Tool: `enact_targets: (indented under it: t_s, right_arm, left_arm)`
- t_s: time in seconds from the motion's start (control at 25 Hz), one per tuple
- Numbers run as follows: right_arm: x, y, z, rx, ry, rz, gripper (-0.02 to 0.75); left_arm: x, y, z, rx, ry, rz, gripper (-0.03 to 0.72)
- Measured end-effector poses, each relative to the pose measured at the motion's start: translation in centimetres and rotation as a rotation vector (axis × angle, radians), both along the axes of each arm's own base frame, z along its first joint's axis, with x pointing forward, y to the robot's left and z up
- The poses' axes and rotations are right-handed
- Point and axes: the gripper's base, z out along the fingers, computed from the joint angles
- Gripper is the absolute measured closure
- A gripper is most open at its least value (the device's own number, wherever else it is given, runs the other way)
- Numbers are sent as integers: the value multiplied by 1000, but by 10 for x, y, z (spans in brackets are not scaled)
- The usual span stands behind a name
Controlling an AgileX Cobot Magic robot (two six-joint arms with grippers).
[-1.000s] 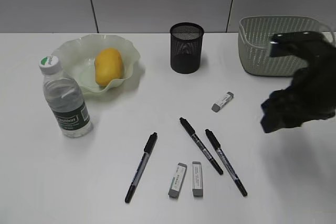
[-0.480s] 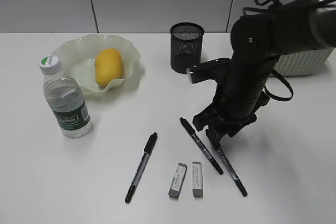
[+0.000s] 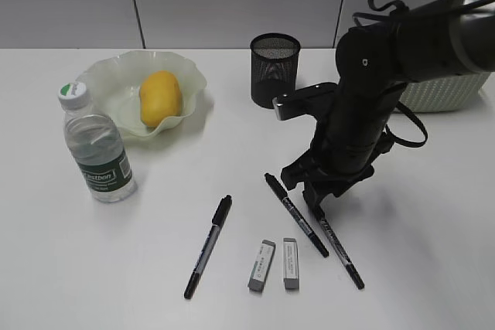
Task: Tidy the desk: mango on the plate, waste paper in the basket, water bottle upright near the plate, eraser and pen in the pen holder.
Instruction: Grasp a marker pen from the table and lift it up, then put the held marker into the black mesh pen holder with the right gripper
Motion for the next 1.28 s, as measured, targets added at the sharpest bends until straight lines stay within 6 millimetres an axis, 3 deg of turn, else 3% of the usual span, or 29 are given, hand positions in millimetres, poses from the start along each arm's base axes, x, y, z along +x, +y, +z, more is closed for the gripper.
enact_targets:
  t_s: [0.32, 0.56, 0.84, 0.92, 1.0, 1.16, 1.28]
  right_arm:
    - [1, 1, -21, -24, 37, -1, 407]
    - [2, 1, -22, -22, 34, -2, 598]
    - [3, 1, -15, -18, 6, 11, 600]
    - [4, 1, 3, 4, -40, 16, 600]
    - [7, 1, 37, 69, -171, 24, 600]
    - [19, 7, 118, 317, -655, 54, 600]
    - [31, 17, 155, 496, -1032, 124, 600]
  left_arm:
    - [0, 0, 0, 0, 0, 0, 442]
    - [0, 0, 0, 0, 0, 0, 449]
    - [0, 0, 0, 0, 0, 0, 452]
    - [0, 0, 0, 0, 0, 0, 452]
    - [0, 0, 0, 0, 0, 0, 452]
    - [0, 0, 0, 0, 0, 0, 452]
    - [0, 0, 0, 0, 0, 0, 452]
